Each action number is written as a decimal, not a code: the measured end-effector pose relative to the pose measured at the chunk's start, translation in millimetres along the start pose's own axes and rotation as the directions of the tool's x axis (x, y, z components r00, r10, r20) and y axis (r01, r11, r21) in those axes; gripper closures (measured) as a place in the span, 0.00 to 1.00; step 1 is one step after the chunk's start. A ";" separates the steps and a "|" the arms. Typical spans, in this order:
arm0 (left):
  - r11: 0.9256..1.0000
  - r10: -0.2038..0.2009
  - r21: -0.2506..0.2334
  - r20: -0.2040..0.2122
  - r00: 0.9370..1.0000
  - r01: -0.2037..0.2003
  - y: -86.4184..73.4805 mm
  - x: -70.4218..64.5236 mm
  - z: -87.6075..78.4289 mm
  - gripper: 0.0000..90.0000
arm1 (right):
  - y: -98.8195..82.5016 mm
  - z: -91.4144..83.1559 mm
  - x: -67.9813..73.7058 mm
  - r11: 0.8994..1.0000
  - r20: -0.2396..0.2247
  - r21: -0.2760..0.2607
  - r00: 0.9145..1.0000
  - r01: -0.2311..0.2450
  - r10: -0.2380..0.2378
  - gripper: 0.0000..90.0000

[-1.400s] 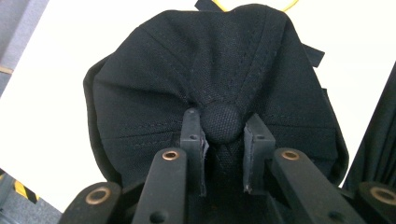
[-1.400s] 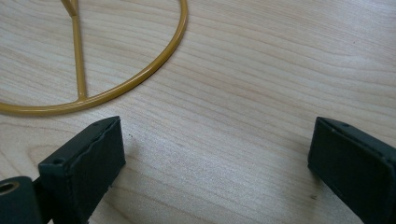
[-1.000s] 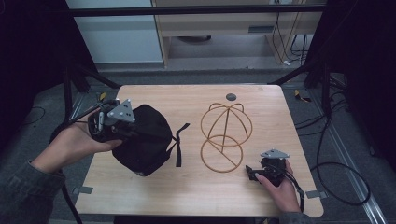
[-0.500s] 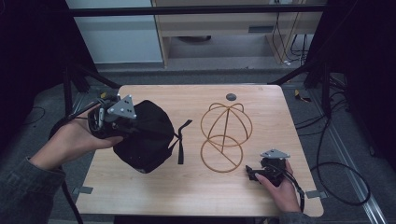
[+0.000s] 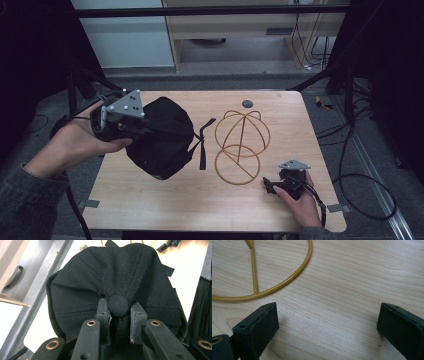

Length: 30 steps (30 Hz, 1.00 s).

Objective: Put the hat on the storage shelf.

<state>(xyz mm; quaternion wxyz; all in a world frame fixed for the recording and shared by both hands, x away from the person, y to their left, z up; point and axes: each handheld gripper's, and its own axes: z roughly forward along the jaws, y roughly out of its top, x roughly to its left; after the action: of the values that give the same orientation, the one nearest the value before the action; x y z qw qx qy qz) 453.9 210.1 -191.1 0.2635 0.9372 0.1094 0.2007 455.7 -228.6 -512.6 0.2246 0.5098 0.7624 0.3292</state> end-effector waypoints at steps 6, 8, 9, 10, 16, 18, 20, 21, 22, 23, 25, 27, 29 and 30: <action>0.999 0.036 -0.023 -0.007 0.999 -0.036 25.4 -3.3 -3.3 0.82 | 0.0 0.0 0.1 1.000 0.000 0.000 1.000 -0.001 0.001 0.04; 0.998 0.054 -0.032 -0.004 0.999 -0.054 36.8 -4.9 -1.6 0.82 | 0.0 0.0 0.1 1.000 0.000 0.000 1.000 -0.002 0.002 0.04; 0.998 0.060 -0.036 -0.002 0.998 -0.060 42.6 -5.8 -0.4 0.82 | 0.0 0.0 0.1 1.000 0.000 0.000 1.000 -0.002 0.002 0.04; 0.997 0.068 -0.041 -0.001 0.998 -0.068 48.3 -6.5 1.0 0.82 | 0.0 0.0 0.0 1.000 0.000 0.000 1.000 0.000 0.000 0.04; 0.993 0.101 -0.054 -0.007 0.995 -0.101 78.5 -10.7 5.7 0.82 | 0.0 -0.1 -0.1 1.000 -0.001 0.001 1.000 0.000 0.000 0.04; 0.992 0.115 -0.052 -0.011 0.993 -0.116 87.7 -12.5 6.9 0.82 | 0.0 0.0 -0.2 1.000 -0.002 -0.001 1.000 0.002 -0.002 0.04; 0.992 0.114 -0.057 -0.016 0.993 -0.115 94.8 -14.7 9.1 0.82 | -0.1 -0.1 -0.1 1.000 -0.003 0.001 1.000 0.000 0.000 0.04; 0.991 0.120 -0.057 -0.018 0.993 -0.121 98.1 -15.0 10.4 0.82 | -0.1 -0.1 0.0 1.000 -0.003 0.001 1.000 -0.001 0.001 0.04; 0.991 0.123 -0.057 -0.022 0.992 -0.124 101.1 -15.7 11.7 0.82 | 0.0 0.0 -0.2 1.000 -0.003 0.000 1.000 0.001 -0.001 0.04; 0.991 0.119 -0.060 -0.022 0.993 -0.120 103.5 -16.8 13.2 0.82 | -0.1 -0.1 0.0 1.000 -0.003 0.001 1.000 -0.001 0.001 0.04; 0.990 0.127 -0.059 -0.026 0.992 -0.128 109.0 -17.1 15.8 0.82 | -0.1 -0.1 0.3 1.000 -0.004 0.001 1.000 -0.006 0.006 0.04; 0.989 0.133 -0.057 -0.030 0.991 -0.135 112.1 -17.5 17.1 0.82 | -0.1 -0.2 0.4 1.000 -0.004 0.003 1.000 -0.007 0.007 0.04; 0.989 0.135 -0.056 -0.037 0.990 -0.137 116.5 -18.6 18.0 0.82 | -0.1 0.0 0.0 1.000 -0.004 0.000 1.000 -0.002 0.002 0.04; 0.989 0.137 -0.056 -0.041 0.990 -0.139 118.2 -18.9 18.0 0.82 | -0.1 0.0 0.1 1.000 -0.004 0.001 1.000 -0.003 0.003 0.04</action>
<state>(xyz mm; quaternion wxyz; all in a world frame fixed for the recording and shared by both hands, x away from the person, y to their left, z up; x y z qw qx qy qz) 456.5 97.2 -147.6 0.2741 0.9305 0.0433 0.2389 455.6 -228.5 -512.6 0.2226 0.5102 0.7623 0.3302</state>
